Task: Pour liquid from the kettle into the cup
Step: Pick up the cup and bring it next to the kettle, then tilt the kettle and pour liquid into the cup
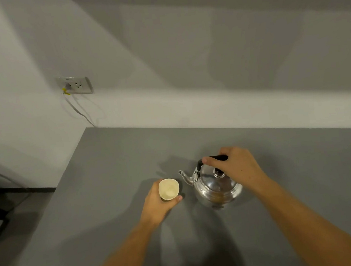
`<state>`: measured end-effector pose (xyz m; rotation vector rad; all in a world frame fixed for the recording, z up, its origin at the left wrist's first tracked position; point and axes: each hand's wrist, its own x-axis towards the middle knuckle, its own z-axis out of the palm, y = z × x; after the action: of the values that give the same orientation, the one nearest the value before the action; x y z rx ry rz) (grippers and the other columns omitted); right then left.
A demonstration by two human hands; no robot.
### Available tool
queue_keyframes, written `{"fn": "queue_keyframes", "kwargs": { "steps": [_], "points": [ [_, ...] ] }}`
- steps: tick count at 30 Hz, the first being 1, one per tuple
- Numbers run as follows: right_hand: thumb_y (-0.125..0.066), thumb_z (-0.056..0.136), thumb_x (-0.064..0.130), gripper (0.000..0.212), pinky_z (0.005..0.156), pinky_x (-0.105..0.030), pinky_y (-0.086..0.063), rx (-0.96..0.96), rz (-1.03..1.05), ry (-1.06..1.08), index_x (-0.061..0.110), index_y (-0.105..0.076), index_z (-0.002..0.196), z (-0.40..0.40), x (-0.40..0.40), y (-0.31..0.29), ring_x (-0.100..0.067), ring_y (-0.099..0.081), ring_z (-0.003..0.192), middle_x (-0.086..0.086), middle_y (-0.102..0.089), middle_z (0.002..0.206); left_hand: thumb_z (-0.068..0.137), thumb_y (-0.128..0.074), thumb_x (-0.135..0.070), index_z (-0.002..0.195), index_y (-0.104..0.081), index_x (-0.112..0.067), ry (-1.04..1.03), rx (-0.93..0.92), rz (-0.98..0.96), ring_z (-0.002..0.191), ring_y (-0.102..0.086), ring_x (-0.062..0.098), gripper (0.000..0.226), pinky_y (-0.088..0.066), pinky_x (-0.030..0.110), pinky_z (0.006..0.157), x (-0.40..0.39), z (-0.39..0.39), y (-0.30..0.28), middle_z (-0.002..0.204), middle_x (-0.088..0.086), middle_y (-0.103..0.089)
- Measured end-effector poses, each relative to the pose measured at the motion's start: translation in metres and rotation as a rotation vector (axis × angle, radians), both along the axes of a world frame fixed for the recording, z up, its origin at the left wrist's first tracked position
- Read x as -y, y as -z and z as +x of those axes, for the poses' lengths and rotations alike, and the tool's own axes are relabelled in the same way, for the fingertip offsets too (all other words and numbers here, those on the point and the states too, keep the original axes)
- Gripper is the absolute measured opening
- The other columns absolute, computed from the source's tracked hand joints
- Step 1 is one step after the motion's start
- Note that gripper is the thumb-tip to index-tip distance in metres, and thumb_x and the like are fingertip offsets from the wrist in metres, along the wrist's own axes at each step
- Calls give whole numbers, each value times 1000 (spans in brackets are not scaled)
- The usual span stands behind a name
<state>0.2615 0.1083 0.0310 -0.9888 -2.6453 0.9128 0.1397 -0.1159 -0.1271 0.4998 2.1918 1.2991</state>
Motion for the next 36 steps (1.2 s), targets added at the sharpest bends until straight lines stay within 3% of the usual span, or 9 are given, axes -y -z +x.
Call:
{"fn": "queue_keyframes", "kwargs": {
  "steps": [4, 8, 10, 14, 20, 23, 30, 36],
  "points": [
    [-61, 66, 83, 65, 45, -22, -32, 55, 49, -30, 19, -54, 56, 0, 14, 0, -6, -52, 43, 6, -57, 44, 62, -93, -48, 117, -55, -36, -18, 8, 16, 100, -66, 3, 69, -49, 22, 80, -2, 1, 2, 108, -14, -71],
    [-52, 72, 84, 70, 54, -35, -52, 113, 110, -73, 14, -62, 65, -7, 26, -1, -14, -62, 55, 0, -67, 54, 66, -93, -40, 118, -54, -34, -29, 4, 13, 101, -66, 4, 65, -48, 20, 77, -3, 2, 3, 108, -13, -70],
    [-55, 76, 78, 64, 56, -36, -52, 137, 138, -70, 16, -63, 66, -11, 31, -1, -15, -62, 57, 0, -67, 56, 68, -93, -37, 117, -54, -32, -30, 3, 14, 100, -66, 6, 63, -48, 21, 77, -3, 2, 3, 107, -13, -70],
    [-61, 77, 71, 54, 45, -30, -37, 158, 194, -77, 20, -58, 60, -18, 38, -2, -16, -58, 54, 2, -60, 52, 67, -93, -39, 117, -54, -31, -39, 10, 27, 99, -67, 6, 63, -53, 27, 81, -5, 4, 1, 108, -12, -71],
    [-59, 81, 68, 57, 43, -29, -21, 215, 348, -145, 21, -43, 53, -29, 51, -7, -16, -45, 49, 3, -48, 50, 67, -93, -35, 118, -54, -30, -50, 13, 37, 102, -68, 9, 64, -55, 33, 86, -6, 5, 4, 110, -11, -71],
    [-60, 82, 67, 54, 45, -28, -20, 212, 381, -177, 22, -44, 55, -32, 57, -9, -21, -49, 56, 3, -48, 53, 68, -93, -33, 120, -54, -29, -45, 14, 38, 103, -68, 12, 65, -56, 37, 88, -6, 4, 7, 110, -10, -71],
    [-58, 81, 64, 48, 50, -29, -25, 247, 488, -218, 19, -64, 67, -38, 68, -15, -21, -53, 65, -1, -62, 64, 67, -93, -38, 108, -52, -40, -58, 21, 25, 90, -66, -7, 58, -48, 9, 62, -5, 5, 7, 103, -15, -71],
    [-55, 83, 65, 50, 60, -33, -33, 290, 551, -255, 17, -68, 72, -44, 73, -14, -21, -57, 67, -3, -67, 69, 67, -93, -35, 105, -53, -40, -61, 40, 25, 87, -64, -12, 56, -47, 6, 59, -5, 5, 9, 101, -16, -72]
  ]
}}
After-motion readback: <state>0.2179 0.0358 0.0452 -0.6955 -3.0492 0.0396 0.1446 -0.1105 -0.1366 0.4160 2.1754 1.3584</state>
